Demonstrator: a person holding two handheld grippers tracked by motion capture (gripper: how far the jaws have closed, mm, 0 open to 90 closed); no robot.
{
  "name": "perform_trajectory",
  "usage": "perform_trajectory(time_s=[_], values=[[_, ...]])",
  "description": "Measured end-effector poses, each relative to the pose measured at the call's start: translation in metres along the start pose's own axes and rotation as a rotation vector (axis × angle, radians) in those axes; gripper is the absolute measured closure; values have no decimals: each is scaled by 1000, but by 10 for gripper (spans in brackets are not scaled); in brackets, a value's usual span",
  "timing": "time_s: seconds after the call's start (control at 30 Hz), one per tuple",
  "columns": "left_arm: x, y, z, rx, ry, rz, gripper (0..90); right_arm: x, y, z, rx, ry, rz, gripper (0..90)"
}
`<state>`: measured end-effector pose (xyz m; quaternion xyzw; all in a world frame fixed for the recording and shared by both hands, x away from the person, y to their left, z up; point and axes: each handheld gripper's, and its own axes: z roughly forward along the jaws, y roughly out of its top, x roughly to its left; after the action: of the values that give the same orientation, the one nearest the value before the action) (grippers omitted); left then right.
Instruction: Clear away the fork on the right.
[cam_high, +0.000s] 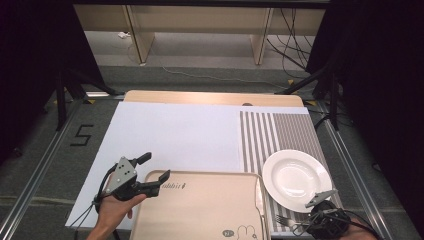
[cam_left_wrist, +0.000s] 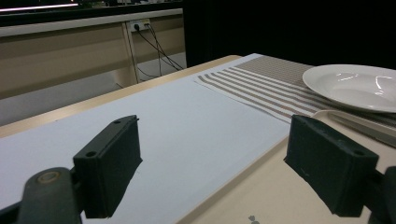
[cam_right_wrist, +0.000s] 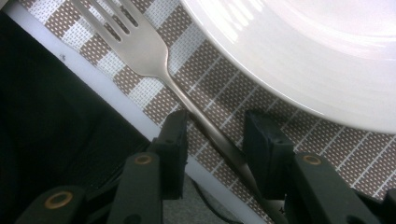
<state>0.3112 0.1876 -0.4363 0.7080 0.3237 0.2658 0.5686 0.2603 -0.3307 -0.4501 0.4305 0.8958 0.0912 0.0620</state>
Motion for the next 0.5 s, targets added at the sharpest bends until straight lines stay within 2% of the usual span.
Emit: perform_trajectory(time_s=[0.03, 0.1, 0.13, 0.17, 0.3, 0.37, 0.43, 0.47, 0.5], values=[[0, 0, 0, 0, 0, 0, 172, 1, 0, 0, 2, 3, 2, 632], [0, 0, 0, -1, 0, 0, 172, -1, 1, 1, -12, 5, -38, 664], [0, 0, 0, 0, 0, 0, 172, 2, 1, -1, 9, 16, -18, 675], [0, 0, 0, 0, 1, 0, 172, -1, 2, 1, -7, 8, -54, 677], [0, 0, 0, -2, 1, 1, 172, 1, 3, 0, 16, 17, -42, 711], [0, 0, 0, -2, 0, 1, 173, 1, 4, 1, 7, 9, -63, 743], [0, 0, 0, -2, 0, 1, 173, 3, 5, 1, 12, 14, -54, 762], [0, 0, 0, -3, 0, 2, 173, 2, 5, 1, 11, 9, -69, 765], [0, 0, 0, -4, 2, 7, 174, 4, 6, 0, 28, 15, -54, 773]])
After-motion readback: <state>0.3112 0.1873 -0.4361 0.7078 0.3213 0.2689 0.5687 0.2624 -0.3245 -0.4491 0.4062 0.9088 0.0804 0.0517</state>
